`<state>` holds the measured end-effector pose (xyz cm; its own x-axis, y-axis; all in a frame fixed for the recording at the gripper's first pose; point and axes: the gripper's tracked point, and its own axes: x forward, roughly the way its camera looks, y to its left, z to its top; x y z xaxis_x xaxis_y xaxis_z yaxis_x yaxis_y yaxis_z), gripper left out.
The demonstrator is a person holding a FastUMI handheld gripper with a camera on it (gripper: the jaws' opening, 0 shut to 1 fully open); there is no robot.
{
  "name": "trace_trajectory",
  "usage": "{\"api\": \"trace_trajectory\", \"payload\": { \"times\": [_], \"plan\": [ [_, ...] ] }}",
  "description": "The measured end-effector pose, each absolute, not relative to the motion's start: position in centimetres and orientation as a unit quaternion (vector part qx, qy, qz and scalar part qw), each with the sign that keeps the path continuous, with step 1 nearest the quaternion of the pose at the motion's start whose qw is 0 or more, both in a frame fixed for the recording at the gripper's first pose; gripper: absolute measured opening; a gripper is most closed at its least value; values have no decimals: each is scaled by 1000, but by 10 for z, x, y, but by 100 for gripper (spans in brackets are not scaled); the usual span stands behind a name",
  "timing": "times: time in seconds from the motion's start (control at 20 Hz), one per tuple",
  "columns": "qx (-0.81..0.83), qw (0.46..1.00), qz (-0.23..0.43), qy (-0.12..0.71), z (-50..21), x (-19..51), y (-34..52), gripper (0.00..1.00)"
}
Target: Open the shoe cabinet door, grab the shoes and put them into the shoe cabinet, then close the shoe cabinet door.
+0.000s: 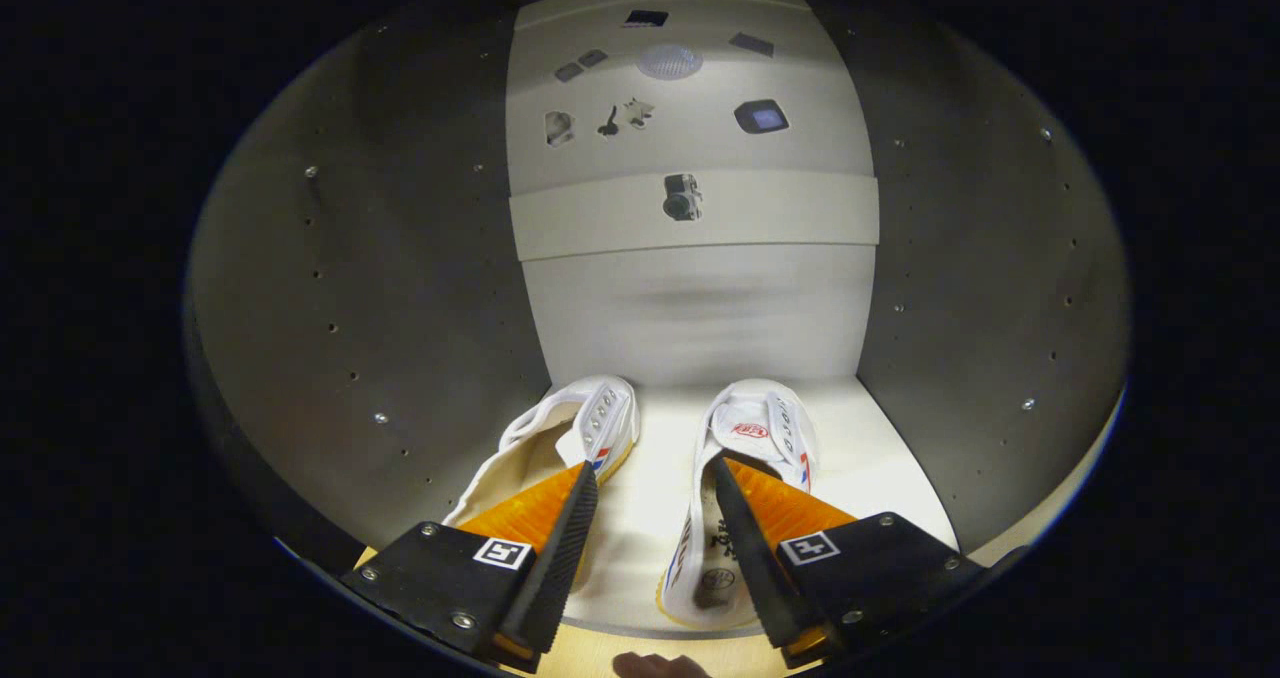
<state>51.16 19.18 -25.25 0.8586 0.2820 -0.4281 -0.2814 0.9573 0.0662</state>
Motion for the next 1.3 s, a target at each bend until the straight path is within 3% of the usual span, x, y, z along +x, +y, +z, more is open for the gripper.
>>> {"api": "trace_trajectory", "payload": {
  "times": [0.45,0.85,1.3],
  "plan": [
    [-1,972,150,182,-196,362,181,93],
    [-7,972,165,167,-170,226,153,93],
    [-20,959,235,158,-162,99,85,93]
  ]
}}
